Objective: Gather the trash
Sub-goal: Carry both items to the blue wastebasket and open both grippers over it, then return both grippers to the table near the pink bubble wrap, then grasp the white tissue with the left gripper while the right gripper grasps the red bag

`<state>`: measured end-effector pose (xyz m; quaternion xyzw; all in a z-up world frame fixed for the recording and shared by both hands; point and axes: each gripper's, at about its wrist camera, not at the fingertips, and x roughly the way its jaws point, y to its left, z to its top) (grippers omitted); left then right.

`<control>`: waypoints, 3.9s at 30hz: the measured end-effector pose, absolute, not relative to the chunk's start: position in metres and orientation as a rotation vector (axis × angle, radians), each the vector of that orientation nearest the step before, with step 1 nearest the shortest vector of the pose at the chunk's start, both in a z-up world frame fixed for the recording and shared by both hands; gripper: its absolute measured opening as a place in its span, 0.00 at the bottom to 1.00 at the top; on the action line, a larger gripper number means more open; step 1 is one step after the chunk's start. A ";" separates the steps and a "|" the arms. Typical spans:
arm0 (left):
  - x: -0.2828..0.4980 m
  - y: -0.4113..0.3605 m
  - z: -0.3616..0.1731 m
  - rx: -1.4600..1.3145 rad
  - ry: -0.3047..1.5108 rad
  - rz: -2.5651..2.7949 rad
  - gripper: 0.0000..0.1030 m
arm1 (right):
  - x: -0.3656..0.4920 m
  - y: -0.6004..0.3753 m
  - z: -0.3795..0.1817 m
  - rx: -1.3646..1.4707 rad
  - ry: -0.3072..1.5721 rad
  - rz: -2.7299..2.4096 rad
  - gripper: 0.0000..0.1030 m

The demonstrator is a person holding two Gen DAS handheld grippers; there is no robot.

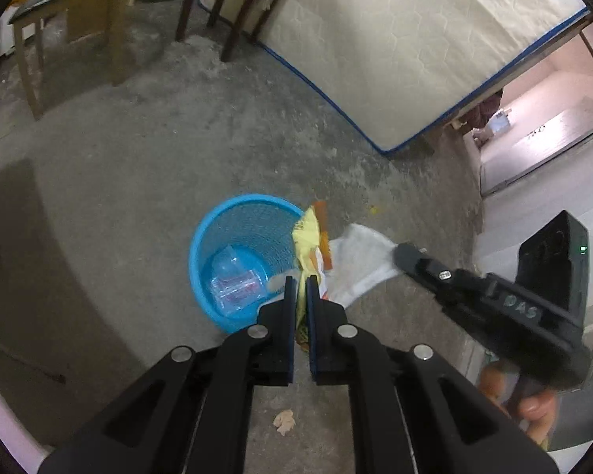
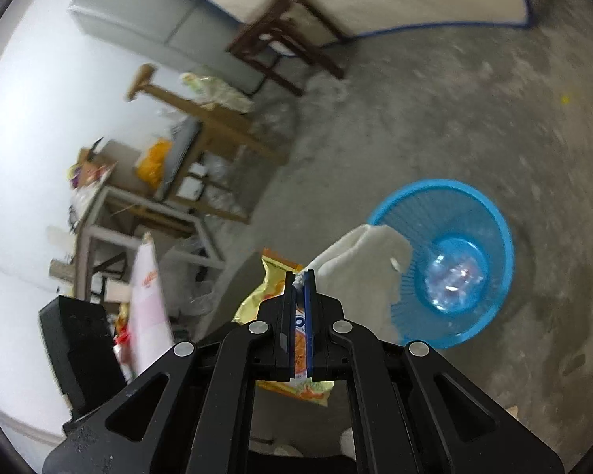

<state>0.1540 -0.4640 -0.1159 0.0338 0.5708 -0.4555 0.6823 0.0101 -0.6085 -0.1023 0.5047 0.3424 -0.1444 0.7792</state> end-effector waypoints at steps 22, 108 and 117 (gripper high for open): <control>0.185 -0.365 0.001 0.003 1.034 -0.879 0.66 | -0.031 -0.614 -0.104 1.153 0.701 -0.402 0.60; 0.317 0.178 0.075 -0.514 0.718 -0.435 0.00 | 0.352 -0.194 0.038 0.642 1.036 0.565 0.66; 0.318 0.204 0.050 -0.530 0.763 -0.390 0.00 | 0.440 -0.125 0.017 0.466 1.144 0.550 0.67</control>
